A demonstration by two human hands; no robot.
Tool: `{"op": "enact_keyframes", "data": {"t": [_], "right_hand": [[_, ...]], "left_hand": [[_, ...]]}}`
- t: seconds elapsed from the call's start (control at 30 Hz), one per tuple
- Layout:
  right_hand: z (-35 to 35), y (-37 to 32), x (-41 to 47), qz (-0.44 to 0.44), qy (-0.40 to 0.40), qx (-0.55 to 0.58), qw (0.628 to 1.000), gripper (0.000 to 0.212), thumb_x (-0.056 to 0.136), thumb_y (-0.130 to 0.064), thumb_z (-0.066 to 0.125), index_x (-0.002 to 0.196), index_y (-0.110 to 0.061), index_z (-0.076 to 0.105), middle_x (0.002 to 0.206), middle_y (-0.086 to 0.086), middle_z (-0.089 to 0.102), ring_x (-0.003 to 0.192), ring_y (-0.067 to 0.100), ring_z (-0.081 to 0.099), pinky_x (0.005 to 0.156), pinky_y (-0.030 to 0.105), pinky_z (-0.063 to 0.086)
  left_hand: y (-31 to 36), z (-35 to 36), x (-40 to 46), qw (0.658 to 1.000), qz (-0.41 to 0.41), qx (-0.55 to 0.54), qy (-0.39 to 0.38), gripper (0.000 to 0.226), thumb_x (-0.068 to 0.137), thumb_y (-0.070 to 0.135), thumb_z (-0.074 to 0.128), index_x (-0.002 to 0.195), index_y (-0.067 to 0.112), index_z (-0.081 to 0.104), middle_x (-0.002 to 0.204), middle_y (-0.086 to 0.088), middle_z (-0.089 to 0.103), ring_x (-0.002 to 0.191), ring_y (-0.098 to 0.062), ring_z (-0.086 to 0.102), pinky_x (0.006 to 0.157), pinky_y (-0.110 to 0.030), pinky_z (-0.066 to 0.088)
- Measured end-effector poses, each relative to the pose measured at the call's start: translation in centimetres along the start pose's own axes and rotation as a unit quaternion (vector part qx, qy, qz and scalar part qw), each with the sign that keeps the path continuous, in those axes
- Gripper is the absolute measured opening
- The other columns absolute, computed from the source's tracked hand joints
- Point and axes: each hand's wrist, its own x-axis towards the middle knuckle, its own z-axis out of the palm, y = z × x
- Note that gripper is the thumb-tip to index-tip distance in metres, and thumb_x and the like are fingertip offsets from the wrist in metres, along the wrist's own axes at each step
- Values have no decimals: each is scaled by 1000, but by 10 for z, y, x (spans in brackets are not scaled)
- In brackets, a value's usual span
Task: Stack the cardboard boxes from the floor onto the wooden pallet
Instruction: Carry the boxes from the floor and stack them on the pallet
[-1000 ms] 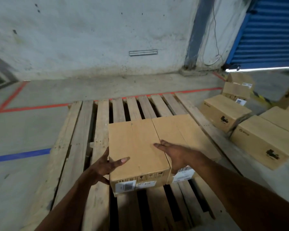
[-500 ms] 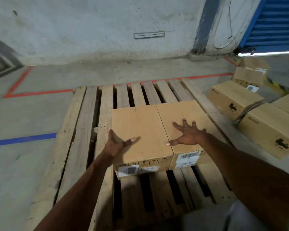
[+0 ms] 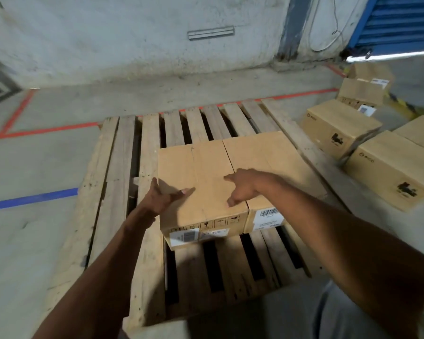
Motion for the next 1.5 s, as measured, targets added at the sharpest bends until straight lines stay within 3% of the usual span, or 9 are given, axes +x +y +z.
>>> {"op": "enact_keyframes", "data": {"t": [0.1, 0.2, 0.33, 0.47, 0.63, 0.87, 1.23, 1.4, 1.5], "right_hand": [[0, -24, 0, -28, 28, -5, 999, 91, 84, -50, 74, 161, -30, 30, 158, 7, 42, 141, 33, 43, 114, 46, 41], [4, -42, -9, -56, 104, 58, 991, 49, 85, -27, 67, 133, -23, 63, 129, 7, 64, 120, 30, 59, 97, 42, 54], [19, -72, -43, -57, 97, 136, 984, 12, 86, -29, 69, 97, -27, 71, 99, -3, 74, 92, 21, 67, 78, 29, 53], [41, -79, -83, -49, 46, 176, 982, 17, 90, -30, 66, 103, -21, 71, 99, -1, 72, 93, 22, 66, 81, 34, 55], [77, -78, -172, 26, -25, 249, 968, 12, 88, -40, 58, 85, -30, 64, 82, -9, 66, 84, 19, 69, 76, 35, 58], [20, -61, -380, 122, -72, 331, 933, 19, 93, -32, 71, 107, -22, 76, 108, 2, 78, 101, 23, 72, 87, 30, 54], [-140, 10, -612, 230, -35, 416, 879, 22, 92, -38, 72, 111, -28, 73, 88, -10, 69, 101, 20, 69, 91, 29, 48], [-119, 75, -666, 259, 5, 470, 844, 19, 91, -38, 75, 107, -28, 74, 74, -14, 69, 87, 17, 74, 89, 38, 58], [-109, 127, -698, 259, 5, 503, 824, 16, 93, -43, 73, 106, -34, 71, 77, -15, 68, 81, 8, 71, 76, 22, 52]], "left_hand": [[14, 0, -6, 998, 21, 29, 44, 90, 84, 40, 88, 154, 14, 37, 139, -3, 59, 122, -30, 61, 92, -44, 56], [29, -2, -21, 988, 49, 78, 121, 87, 91, 41, 81, 162, 19, 35, 152, -11, 53, 130, -34, 59, 102, -53, 56], [36, -3, -60, 979, 75, 86, 169, 43, 94, 43, 76, 131, 21, 68, 108, 1, 75, 87, -9, 73, 82, -39, 64], [21, 15, -119, 992, 9, 99, 73, 30, 98, 40, 74, 117, 17, 75, 89, 6, 74, 66, 9, 67, 58, -8, 52], [-13, 38, -231, 983, -162, 82, -19, 34, 95, 49, 74, 117, 23, 76, 95, 7, 77, 79, -13, 76, 78, -44, 66], [82, -1, -362, 942, -294, 74, -143, 29, 91, 32, 82, 118, 21, 76, 88, -1, 81, 78, -19, 78, 76, -41, 63], [337, -82, -442, 944, -177, 217, -174, 17, 96, 38, 77, 108, 28, 69, 94, -6, 78, 80, -21, 77, 68, -35, 61], [398, -27, -459, 963, -184, 152, -122, 16, 97, 24, 77, 107, 12, 78, 91, -17, 80, 68, -24, 70, 59, -33, 51], [428, 45, -474, 953, -222, 142, -148, 17, 102, 19, 67, 113, 11, 77, 81, -5, 77, 63, -20, 67, 56, -27, 46]]}}
